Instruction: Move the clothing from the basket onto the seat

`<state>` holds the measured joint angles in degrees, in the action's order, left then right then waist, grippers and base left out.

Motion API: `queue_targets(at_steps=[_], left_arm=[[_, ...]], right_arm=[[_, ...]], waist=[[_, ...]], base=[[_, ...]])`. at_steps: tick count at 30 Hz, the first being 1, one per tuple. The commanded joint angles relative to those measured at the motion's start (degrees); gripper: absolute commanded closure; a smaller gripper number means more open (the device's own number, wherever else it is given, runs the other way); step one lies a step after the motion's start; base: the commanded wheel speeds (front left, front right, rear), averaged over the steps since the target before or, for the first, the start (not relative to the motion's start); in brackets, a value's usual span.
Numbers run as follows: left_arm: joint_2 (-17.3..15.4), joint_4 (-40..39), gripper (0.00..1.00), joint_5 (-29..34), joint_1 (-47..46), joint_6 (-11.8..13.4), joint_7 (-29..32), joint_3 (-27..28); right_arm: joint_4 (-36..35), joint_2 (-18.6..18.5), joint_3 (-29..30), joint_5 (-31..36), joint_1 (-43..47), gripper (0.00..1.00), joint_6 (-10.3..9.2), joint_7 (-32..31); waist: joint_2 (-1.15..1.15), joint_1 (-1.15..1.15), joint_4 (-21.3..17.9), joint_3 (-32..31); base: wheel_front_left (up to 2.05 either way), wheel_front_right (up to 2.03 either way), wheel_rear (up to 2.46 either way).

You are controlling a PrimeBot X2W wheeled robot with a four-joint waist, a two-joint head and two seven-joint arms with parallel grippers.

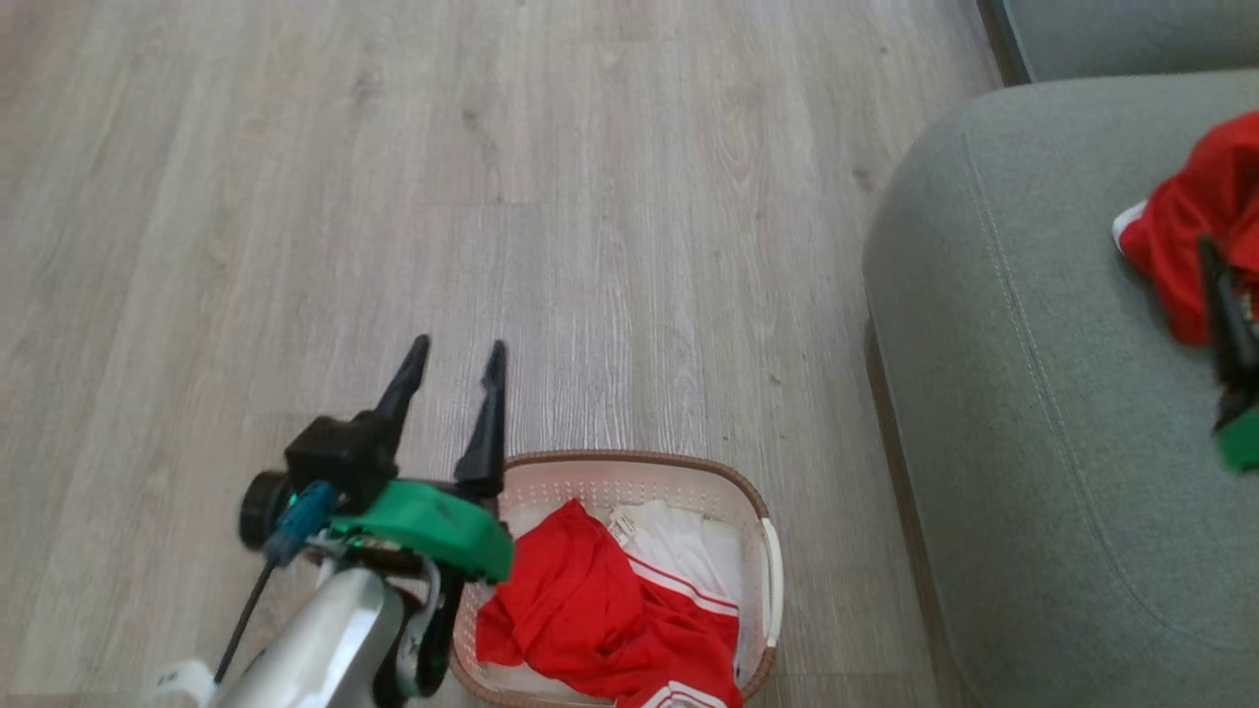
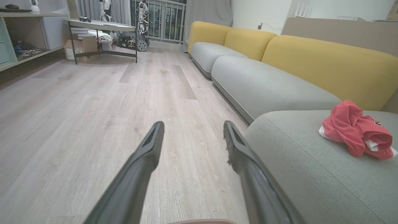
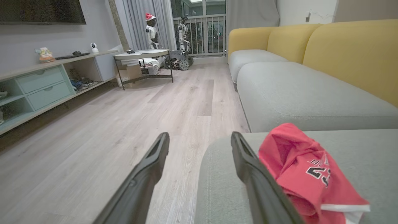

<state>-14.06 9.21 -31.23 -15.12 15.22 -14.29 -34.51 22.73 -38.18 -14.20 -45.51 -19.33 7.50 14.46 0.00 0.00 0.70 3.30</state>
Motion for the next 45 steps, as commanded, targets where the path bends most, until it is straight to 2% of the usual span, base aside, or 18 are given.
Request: queue_targets(at_steps=[1,9,13,18,22,29,45], left_arm=[[-1.18,-2.34,0.00,0.74,-1.62,0.19,-0.71,3.01],[0.54,-4.58,0.00,4.86,4.07,-2.89,-0.71,9.19],[2.42,-5.34,0.00,7.38,6.72,-5.07,-0.71,12.19],[4.71,-5.42,0.00,10.70,9.90,-7.08,-0.71,15.91],[6.32,-4.69,0.00,12.48,11.17,-9.03,-0.71,17.80],[8.43,-3.87,0.00,15.17,11.66,-11.39,-0.71,20.29],[10.75,-3.49,0.00,18.54,10.58,-13.74,-0.71,22.83]], right_arm=[[-2.28,-0.76,1.02,1.14,1.51,0.00,-0.01,0.53],[-12.96,10.44,12.32,10.60,13.99,0.00,-0.01,0.53],[-16.86,15.46,14.19,14.26,18.67,0.00,-0.01,0.53],[-18.69,19.12,15.21,18.04,21.76,0.00,-0.01,0.53],[-19.83,20.51,15.35,19.35,22.25,0.00,-0.01,0.53],[-20.89,20.86,14.76,20.52,22.20,0.00,-0.01,0.53],[-21.32,20.01,14.85,19.66,20.34,0.00,-0.01,0.53]], waist=[[0.00,0.00,0.42,-0.39],[0.00,0.00,1.43,-1.55],[0.00,0.00,1.75,-2.16],[0.00,0.00,1.53,-2.60],[0.00,0.00,1.25,-2.54],[0.00,0.00,1.10,-2.23],[0.00,0.00,0.28,0.42]], base=[[0.00,0.00,0.00],[0.00,0.00,0.00],[0.00,0.00,0.00],[0.00,0.00,0.00],[0.00,0.00,0.00],[0.00,0.00,0.00],[0.00,0.00,0.00]])
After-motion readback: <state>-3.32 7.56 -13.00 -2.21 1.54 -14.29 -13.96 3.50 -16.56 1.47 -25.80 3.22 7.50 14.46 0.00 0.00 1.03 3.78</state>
